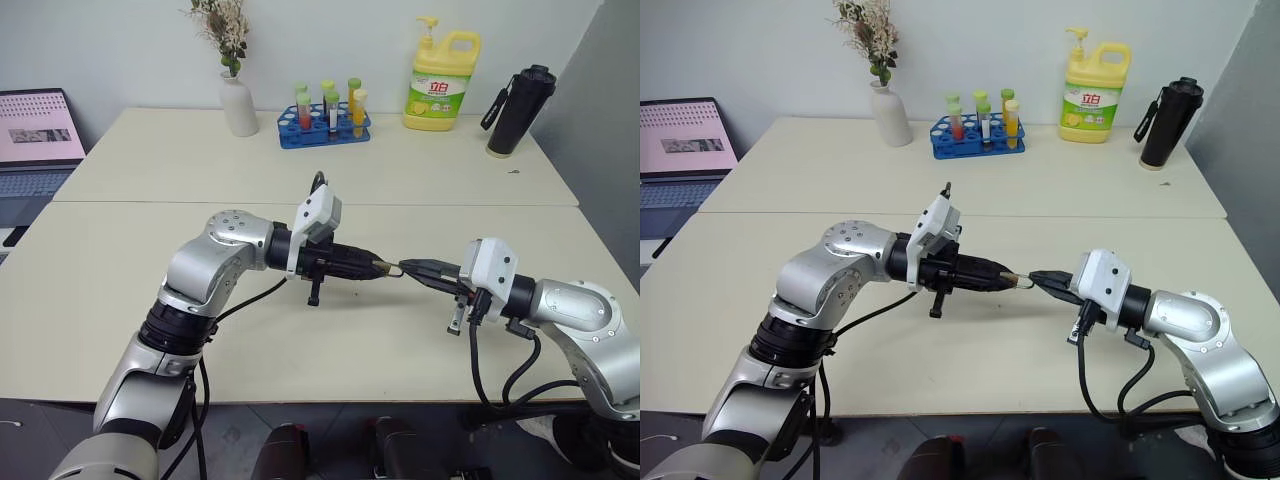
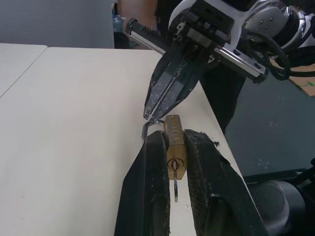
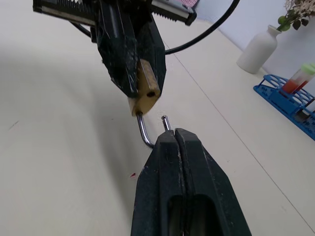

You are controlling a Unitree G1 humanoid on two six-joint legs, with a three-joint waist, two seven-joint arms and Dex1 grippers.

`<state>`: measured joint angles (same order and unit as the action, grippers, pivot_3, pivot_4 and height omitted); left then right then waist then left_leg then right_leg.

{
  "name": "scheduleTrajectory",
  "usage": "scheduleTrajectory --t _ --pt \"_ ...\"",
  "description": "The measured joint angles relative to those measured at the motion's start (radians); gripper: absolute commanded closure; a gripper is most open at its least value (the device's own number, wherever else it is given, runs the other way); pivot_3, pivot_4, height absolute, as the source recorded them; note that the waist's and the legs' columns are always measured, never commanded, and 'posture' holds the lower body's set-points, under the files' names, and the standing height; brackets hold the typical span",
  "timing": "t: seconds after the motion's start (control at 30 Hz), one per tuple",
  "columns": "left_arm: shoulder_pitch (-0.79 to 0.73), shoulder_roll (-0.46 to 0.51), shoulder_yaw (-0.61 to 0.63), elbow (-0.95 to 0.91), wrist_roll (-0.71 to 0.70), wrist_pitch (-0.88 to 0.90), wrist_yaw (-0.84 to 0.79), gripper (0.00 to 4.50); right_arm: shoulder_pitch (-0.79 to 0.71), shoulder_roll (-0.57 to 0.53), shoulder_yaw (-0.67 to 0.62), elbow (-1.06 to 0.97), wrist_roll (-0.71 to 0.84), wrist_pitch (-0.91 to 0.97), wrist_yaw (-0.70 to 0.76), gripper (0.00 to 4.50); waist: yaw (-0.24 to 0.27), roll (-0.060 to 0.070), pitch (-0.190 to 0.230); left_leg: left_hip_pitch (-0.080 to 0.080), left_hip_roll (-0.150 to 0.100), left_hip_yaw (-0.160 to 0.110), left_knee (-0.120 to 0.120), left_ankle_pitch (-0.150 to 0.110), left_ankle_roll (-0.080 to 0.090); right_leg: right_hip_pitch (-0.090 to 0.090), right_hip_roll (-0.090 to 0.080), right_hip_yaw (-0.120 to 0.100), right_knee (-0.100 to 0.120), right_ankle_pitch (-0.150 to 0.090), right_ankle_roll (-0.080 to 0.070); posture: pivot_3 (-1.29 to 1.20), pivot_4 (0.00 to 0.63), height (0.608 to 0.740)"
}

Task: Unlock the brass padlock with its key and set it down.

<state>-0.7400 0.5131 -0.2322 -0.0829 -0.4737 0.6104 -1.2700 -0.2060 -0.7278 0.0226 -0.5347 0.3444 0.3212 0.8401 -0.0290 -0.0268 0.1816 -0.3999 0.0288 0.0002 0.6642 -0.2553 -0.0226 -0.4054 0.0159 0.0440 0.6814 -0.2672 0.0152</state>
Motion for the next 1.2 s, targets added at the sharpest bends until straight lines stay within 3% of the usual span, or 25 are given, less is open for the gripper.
scheduleTrajectory --t 0.73,1.2 --pt "0.007 0.014 0.001 -0.034 -0.055 0.061 -0.011 4.34 -0.092 -0.011 0.038 0.038 -0.007 0.004 0.084 4.5 0.0 0.0 0.0 0.0 0.0 0.0 0.0 0.0 0.0 0.0 0.0 0.0 0.0 0.0 0.0 0.0 0.15 0.74" --pt "0.006 0.017 0.003 -0.034 -0.075 0.078 -0.008 4.34 -0.055 -0.018 0.041 0.016 0.01 0.037 0.116 4.5 0.0 0.0 0.0 0.0 0.0 0.0 0.0 0.0 0.0 0.0 0.0 0.0 0.0 0.0 0.0 0.0 0.15 0.74"
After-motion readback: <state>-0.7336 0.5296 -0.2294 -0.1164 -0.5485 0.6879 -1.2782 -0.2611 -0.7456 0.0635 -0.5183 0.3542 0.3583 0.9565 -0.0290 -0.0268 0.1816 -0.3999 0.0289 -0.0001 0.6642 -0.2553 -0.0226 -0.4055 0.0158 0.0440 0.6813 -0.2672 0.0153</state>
